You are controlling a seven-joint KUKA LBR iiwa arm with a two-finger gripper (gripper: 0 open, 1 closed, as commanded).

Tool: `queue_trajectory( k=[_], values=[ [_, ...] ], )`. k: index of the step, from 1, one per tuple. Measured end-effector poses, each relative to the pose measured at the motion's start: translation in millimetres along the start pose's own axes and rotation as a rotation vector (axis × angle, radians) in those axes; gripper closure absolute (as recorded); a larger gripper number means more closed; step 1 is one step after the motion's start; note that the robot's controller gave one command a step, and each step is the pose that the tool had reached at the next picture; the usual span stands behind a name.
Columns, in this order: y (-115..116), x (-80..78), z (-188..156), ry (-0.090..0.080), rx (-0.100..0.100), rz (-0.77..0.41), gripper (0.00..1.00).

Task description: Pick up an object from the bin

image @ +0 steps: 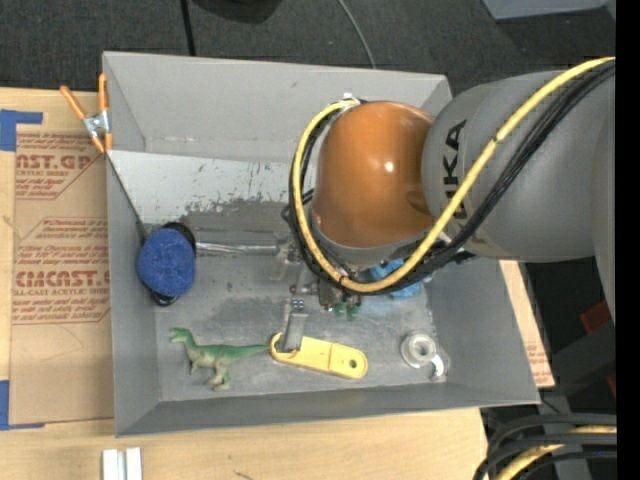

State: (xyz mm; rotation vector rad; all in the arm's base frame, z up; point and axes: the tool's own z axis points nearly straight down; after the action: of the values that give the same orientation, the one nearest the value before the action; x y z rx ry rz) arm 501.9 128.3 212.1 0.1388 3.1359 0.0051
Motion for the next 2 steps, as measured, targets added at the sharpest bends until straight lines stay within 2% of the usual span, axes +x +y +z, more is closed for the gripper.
queue_trajectory(
  k=[1,2],
  values=[
    [-15,0.6,21,0.005,0.003,0.136,0.0],
    [-48,1.7,52,-0.001,0.0,-0.087,0.0]
  ],
)
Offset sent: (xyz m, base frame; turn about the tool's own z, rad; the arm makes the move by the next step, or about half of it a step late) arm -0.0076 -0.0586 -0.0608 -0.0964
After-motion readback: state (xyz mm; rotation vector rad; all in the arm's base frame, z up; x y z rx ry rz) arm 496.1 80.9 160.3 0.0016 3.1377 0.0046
